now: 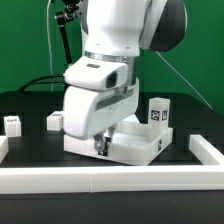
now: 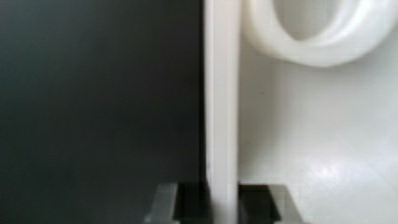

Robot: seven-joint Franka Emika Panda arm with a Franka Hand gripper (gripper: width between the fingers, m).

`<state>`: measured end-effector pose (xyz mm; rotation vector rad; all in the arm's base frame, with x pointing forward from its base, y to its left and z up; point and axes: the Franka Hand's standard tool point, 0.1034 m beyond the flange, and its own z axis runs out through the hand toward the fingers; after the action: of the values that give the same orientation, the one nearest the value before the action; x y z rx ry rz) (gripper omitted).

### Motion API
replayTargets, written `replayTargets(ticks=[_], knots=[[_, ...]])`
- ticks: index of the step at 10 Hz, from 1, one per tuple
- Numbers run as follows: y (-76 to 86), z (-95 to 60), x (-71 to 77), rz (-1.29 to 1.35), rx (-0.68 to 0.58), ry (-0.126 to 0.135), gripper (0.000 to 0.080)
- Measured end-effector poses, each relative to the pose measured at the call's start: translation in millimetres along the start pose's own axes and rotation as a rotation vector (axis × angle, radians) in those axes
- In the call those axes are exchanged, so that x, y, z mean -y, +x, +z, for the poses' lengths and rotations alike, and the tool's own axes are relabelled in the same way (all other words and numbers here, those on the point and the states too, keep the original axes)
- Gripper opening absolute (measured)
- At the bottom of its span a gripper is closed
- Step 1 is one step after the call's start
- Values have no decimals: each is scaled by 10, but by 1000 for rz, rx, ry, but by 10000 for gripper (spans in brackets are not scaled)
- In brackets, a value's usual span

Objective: Assemble square table

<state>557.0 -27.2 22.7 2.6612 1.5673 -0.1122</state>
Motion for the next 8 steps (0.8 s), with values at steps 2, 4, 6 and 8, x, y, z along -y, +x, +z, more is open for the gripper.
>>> replayTargets(ticks=[2,4,6,8], knots=[[-78,26,-6,-98,17,-3,60],[-123,29,-26,-220,35,-8,60],[78,-22,-33,-243,32,-16,60],[375,-82,-86,-286,21,-19,60]])
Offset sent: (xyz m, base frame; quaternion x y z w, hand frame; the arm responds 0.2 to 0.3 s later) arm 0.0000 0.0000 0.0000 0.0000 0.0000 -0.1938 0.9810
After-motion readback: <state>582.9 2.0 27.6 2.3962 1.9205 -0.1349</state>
